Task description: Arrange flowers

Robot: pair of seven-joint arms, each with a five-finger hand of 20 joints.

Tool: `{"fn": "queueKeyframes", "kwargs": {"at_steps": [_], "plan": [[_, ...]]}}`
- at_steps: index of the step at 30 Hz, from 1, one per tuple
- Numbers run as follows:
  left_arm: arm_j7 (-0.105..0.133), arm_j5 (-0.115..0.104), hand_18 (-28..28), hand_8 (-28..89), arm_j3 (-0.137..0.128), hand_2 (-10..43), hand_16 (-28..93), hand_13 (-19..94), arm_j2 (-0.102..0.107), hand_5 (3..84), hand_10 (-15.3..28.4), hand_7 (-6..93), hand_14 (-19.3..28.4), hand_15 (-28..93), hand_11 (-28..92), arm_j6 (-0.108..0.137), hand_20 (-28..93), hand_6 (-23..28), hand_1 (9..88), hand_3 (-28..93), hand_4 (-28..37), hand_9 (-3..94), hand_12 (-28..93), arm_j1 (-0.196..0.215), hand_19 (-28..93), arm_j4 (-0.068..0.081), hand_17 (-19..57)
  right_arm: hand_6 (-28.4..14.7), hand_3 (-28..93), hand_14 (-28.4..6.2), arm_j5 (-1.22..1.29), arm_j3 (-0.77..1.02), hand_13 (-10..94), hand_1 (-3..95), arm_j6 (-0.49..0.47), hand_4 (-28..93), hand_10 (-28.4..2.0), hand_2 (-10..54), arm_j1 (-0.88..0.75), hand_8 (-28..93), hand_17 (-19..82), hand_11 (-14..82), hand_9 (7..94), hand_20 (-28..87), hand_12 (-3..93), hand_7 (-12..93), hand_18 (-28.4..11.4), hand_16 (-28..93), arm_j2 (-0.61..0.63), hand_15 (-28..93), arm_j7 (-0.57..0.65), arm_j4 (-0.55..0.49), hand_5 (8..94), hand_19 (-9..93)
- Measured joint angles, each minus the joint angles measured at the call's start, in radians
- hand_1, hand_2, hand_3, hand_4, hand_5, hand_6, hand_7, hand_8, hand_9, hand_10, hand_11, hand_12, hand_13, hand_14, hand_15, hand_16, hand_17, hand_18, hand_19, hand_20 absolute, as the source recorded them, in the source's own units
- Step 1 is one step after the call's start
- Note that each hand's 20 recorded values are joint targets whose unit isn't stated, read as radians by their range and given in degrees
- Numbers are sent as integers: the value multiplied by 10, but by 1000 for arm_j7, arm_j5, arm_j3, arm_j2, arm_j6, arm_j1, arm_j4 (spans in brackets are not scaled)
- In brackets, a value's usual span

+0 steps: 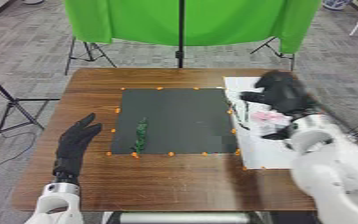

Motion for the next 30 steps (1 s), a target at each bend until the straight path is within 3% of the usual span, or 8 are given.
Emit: {"fn": "queueKeyframes", "kwargs": {"at_steps": [5, 8, 12, 15, 18, 20, 25, 30], "plan": [[-7, 9, 119, -65, 2, 19, 21, 361, -4, 425, 131, 85, 146, 106, 163, -6, 219, 28, 176, 662, -283, 471, 123, 1, 52, 0, 86, -78, 596, -101, -28, 188, 731, 340, -172, -212, -183, -95, -141, -26, 506, 155, 624, 462, 246, 102, -165, 300, 26, 590, 56, 21, 587, 923], [-10, 16, 119, -65, 3, 18, 20, 361, -5, 425, 130, 84, 147, 105, 162, -11, 219, 29, 177, 662, -283, 471, 123, 1, 52, -1, 86, -77, 596, -97, -64, 208, 732, 340, -178, -224, -181, -95, -193, -26, 509, 157, 622, 460, 245, 104, -163, 298, 26, 593, 66, 87, 585, 925], [-16, 23, 119, -65, 5, 18, 21, 361, -5, 425, 131, 84, 146, 106, 162, -17, 219, 29, 179, 661, -283, 471, 124, -2, 53, -1, 85, -69, 607, -88, -134, 191, 740, 352, -136, -250, -174, -95, -230, -30, 521, 175, 633, 458, 246, 128, -155, 296, 23, 605, 66, 189, 595, 930], [-20, 25, 119, -65, 7, 17, 21, 361, -5, 425, 131, 84, 146, 106, 162, -19, 219, 29, 181, 661, -283, 472, 124, -5, 53, -1, 86, -42, 622, -69, -196, 177, 775, 415, -90, -262, -154, -95, -246, -39, 553, 215, 691, 472, 246, 172, -137, 296, 21, 617, 65, 216, 645, 932], [-24, 26, 119, -65, 7, 17, 21, 362, -5, 426, 131, 84, 147, 106, 161, -20, 219, 29, 182, 660, -283, 471, 124, -6, 53, -1, 86, -9, 489, -42, -232, 161, 849, 559, -19, -208, -111, -95, -256, 146, 605, 232, 817, 496, 322, 212, -118, 303, 21, 601, 65, 229, 753, 932], [-25, 26, 119, -65, 8, 17, 21, 362, -5, 426, 131, 84, 147, 106, 161, -20, 219, 29, 183, 659, -283, 471, 124, -5, 54, -1, 86, 6, 485, -30, -233, 148, 889, 603, 57, -192, -94, -95, -261, 202, 637, 235, 877, 506, 372, 241, -107, 306, 21, 585, 65, 244, 806, 932], [-25, 25, 119, -65, 8, 18, 21, 361, -5, 426, 130, 84, 146, 106, 161, -20, 219, 29, 184, 659, -283, 471, 124, -4, 54, -1, 85, 10, 502, -18, -199, 115, 915, 615, 229, -190, -93, -95, -270, 210, 660, 250, 897, 514, 381, 253, -100, 309, 21, 574, 53, 271, 826, 932], [-25, 25, 119, -65, 8, 16, 22, 361, -5, 426, 131, 84, 147, 106, 161, -20, 220, 28, 183, 661, -283, 472, 124, -2, 54, -2, 85, 10, 510, -16, -96, 93, 922, 613, 235, -193, -94, -95, -261, 210, 667, 266, 899, 522, 377, 251, -98, 313, 22, 572, 50, 216, 828, 932]]}}
